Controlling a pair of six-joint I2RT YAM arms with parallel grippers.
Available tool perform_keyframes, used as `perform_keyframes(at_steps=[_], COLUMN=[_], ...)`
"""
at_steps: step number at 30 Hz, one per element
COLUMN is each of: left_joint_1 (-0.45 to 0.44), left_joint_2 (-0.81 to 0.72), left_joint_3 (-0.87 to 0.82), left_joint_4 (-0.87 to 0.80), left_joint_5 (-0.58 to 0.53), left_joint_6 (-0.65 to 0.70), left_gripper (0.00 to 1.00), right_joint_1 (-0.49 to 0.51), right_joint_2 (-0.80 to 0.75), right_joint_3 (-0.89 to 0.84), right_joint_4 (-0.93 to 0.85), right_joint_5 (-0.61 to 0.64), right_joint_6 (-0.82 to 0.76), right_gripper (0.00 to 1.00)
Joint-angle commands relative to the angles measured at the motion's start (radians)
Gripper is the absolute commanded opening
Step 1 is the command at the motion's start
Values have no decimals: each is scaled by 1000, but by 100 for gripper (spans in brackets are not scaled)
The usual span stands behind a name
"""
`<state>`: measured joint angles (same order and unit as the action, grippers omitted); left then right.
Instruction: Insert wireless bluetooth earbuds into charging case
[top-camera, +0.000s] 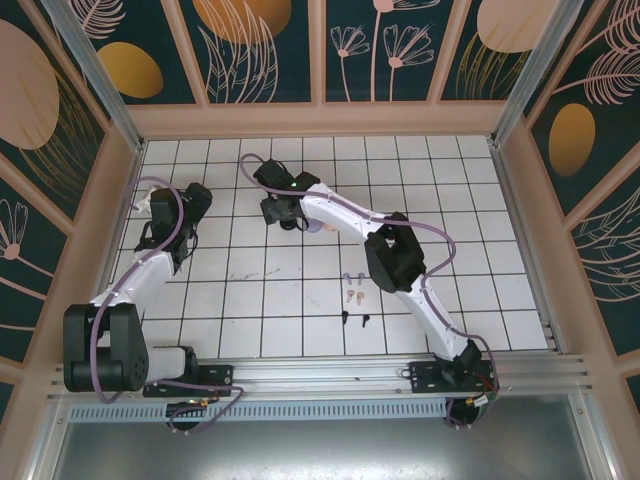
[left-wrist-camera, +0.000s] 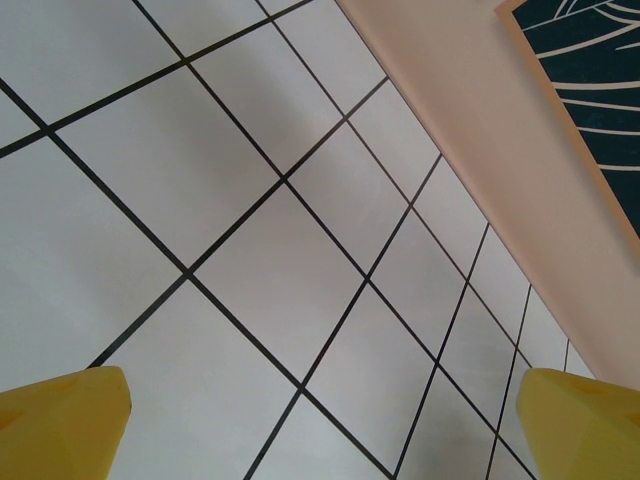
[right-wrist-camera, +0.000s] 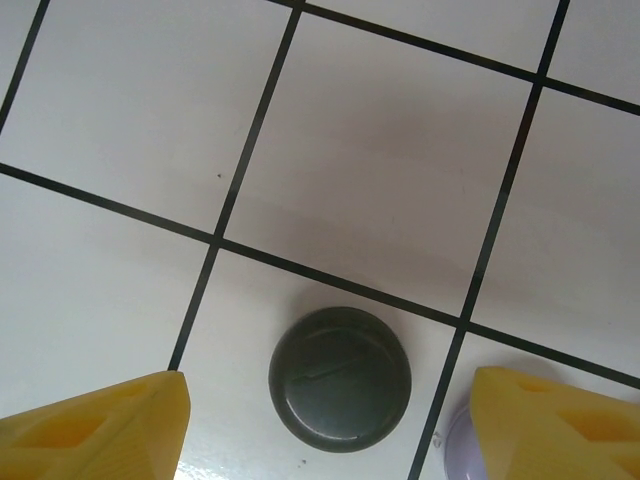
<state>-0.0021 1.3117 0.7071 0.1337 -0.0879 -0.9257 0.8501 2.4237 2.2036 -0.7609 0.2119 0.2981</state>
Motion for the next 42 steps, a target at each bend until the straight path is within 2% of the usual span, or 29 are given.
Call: perform_keyframes(at_steps=[1,18,30,42], left_joint_1=[-4,-4,-4,-4], left_joint_2=[-12,-18,-20,-18], left_joint_3=[23,19,10,3], left_joint_4=[-14,-9,-8,0], left_joint_5=[-4,10,11,18], left_joint_6=[11,19,17,13], left_gripper=[99,99,99,99], right_joint_1=[-5,-18,-23,-23], right_joint_2=[26,87,110,135], right_joint_3=[-6,-8,-14,-13], right_joint_4=[-17,0,4,6], right_joint_5=[-18,-62,-59,-39], right_joint_6=[-55,-85,-85,-110], right_gripper=[75,74,68,66])
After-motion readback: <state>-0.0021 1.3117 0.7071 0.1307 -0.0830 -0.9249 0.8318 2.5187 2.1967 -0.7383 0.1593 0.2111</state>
